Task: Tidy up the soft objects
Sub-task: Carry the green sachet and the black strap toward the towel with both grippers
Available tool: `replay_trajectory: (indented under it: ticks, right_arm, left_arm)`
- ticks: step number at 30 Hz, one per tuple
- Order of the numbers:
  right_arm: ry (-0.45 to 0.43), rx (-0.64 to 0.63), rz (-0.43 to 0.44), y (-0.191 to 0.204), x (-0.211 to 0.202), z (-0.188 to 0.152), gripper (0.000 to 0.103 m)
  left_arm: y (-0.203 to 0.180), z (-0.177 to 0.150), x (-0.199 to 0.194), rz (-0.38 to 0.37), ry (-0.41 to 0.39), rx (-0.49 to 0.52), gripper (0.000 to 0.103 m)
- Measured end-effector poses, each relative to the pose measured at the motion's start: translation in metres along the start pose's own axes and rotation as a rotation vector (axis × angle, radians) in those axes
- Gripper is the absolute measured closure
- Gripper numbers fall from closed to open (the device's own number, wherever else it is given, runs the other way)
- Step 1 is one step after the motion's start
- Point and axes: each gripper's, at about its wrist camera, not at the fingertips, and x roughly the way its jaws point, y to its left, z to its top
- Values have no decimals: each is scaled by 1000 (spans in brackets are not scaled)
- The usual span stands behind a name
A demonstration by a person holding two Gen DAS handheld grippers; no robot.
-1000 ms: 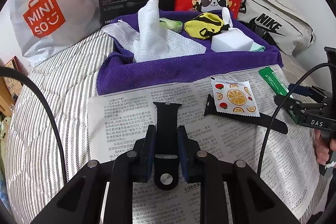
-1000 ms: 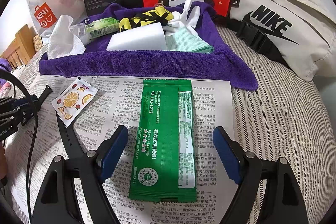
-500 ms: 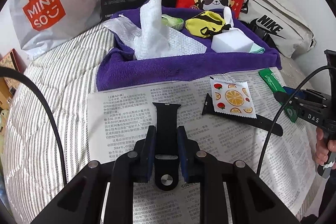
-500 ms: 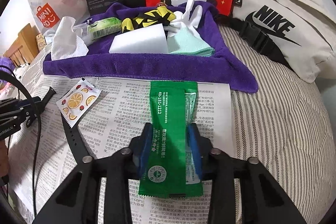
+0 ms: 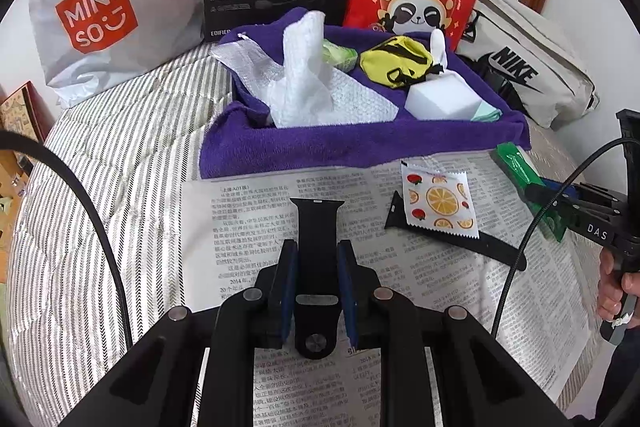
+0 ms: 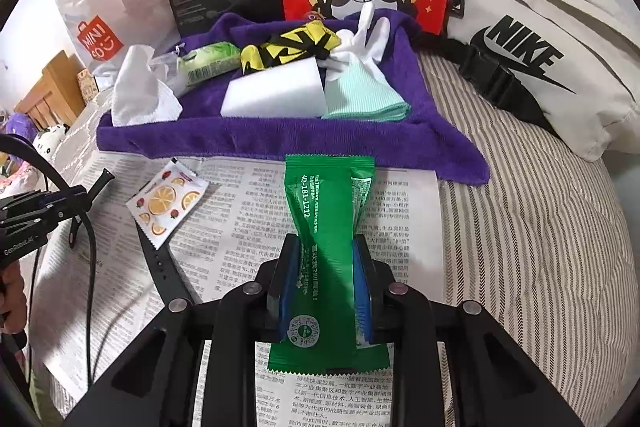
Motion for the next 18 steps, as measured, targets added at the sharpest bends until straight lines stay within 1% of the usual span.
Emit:
replay_trajectory:
  ticks: [5, 10, 12, 18]
  right_arm:
    - [-9, -4, 20, 0, -7, 5, 77]
    - [-28, -7, 38, 2, -16, 12, 77]
    - [-32, -7, 47, 3, -18, 16, 77]
    - [-54, -30, 60, 7, -26, 29, 77]
  left_arm:
    - [0, 4, -5, -15, -7, -12, 84]
    - [-1, 11, -10, -11, -19, -11, 84]
    - [-2, 14, -12, -25, -21, -8, 84]
    - [-8, 28, -21, -15, -44, 9, 84]
